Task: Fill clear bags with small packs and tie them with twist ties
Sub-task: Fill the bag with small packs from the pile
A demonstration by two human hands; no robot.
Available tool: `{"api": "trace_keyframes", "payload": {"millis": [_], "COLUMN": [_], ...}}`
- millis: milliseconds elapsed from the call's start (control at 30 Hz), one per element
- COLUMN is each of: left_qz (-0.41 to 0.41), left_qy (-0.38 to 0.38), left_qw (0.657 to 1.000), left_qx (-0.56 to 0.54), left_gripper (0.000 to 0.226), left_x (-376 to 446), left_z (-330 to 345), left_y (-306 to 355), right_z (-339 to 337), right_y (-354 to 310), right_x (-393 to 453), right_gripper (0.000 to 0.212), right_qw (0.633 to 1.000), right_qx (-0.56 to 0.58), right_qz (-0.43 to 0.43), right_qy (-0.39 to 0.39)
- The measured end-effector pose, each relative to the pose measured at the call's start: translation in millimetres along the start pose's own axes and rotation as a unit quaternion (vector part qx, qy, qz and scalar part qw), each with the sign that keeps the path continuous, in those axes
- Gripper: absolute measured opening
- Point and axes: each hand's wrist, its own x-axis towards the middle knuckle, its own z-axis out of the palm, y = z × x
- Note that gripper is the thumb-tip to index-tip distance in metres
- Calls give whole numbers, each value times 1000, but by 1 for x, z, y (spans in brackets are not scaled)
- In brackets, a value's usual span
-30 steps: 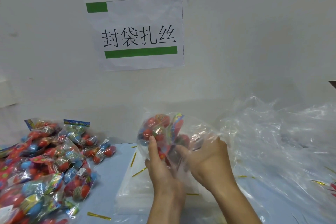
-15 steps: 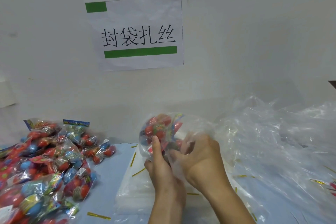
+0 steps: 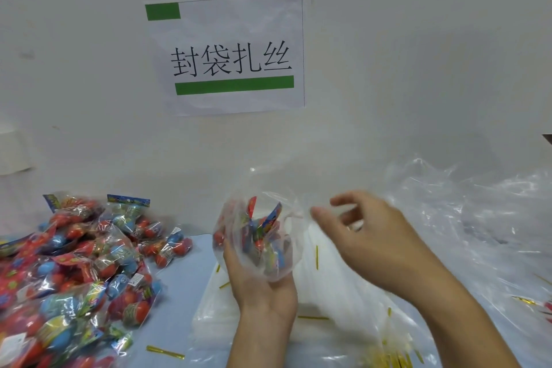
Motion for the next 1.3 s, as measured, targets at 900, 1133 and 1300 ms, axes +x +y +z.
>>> {"api": "trace_keyframes", "payload": {"millis": [900, 1133, 1300], "left_qz": [229, 262, 282], "left_qy": [-114, -97, -121], "left_qw": [826, 825, 795], "left_qx": [502, 492, 524], "left_gripper": [19, 35, 27], "left_x": [-5, -8, -9], "left_z": [9, 16, 19], "left_y": [32, 46, 43], "right_z": [0, -16, -14], "right_y": [29, 28, 28], "right_x": [9, 8, 11], "right_gripper": [24, 21, 24], "right_qw": [975, 989, 977], "right_qx": [215, 106, 142], "right_qz": [-38, -2, -3], "right_qy": [46, 104, 159]}}
